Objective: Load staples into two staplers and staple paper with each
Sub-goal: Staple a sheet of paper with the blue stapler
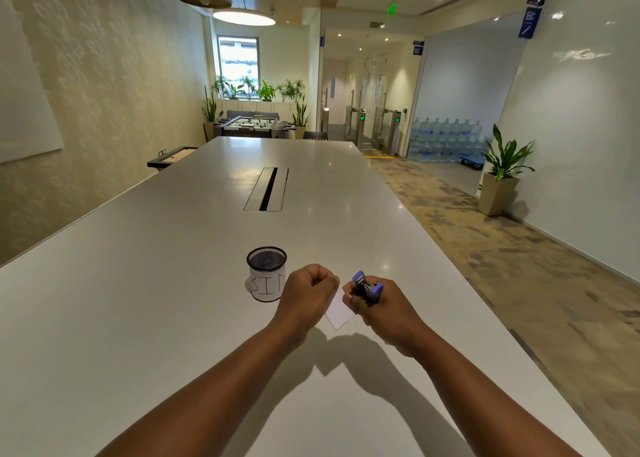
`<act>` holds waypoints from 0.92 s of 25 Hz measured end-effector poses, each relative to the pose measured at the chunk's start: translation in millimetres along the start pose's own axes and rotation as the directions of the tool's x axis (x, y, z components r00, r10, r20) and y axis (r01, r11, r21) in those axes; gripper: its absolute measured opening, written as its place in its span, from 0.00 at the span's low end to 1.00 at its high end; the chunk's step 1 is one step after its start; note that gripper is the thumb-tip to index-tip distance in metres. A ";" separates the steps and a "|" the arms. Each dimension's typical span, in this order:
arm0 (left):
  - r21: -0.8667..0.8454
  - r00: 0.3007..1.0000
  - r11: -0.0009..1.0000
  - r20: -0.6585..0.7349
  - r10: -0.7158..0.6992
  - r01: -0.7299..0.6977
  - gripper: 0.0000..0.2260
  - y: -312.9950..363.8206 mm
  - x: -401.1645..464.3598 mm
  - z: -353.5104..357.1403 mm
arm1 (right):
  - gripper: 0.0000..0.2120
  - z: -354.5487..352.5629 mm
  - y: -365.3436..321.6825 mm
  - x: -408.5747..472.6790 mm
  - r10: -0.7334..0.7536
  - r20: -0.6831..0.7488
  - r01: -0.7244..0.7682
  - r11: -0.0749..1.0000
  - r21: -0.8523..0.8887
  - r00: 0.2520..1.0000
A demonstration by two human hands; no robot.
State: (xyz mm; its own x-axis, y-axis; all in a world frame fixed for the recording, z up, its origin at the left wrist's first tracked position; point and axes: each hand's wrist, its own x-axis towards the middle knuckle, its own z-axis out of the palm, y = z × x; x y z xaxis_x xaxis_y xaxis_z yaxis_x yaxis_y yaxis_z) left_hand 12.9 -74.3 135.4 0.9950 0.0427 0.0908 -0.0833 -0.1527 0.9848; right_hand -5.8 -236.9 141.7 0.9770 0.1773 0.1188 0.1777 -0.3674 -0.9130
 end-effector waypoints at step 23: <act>-0.006 0.984 0.997 0.160 -0.074 0.076 0.09 -6.8 9.6 -12.5 | 0.13 -7.8 13.5 6.4 -0.107 -0.144 0.104 0.994 -0.028 0.984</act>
State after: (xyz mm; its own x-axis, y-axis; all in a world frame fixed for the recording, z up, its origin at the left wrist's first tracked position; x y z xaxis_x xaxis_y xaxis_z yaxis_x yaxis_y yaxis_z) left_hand 22.3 -60.5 131.4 0.9945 -0.1045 -0.0076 -0.0075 -0.1432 0.9897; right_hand 3.7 -247.9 133.1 0.9592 0.0819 0.2705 0.2812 -0.3722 -0.8845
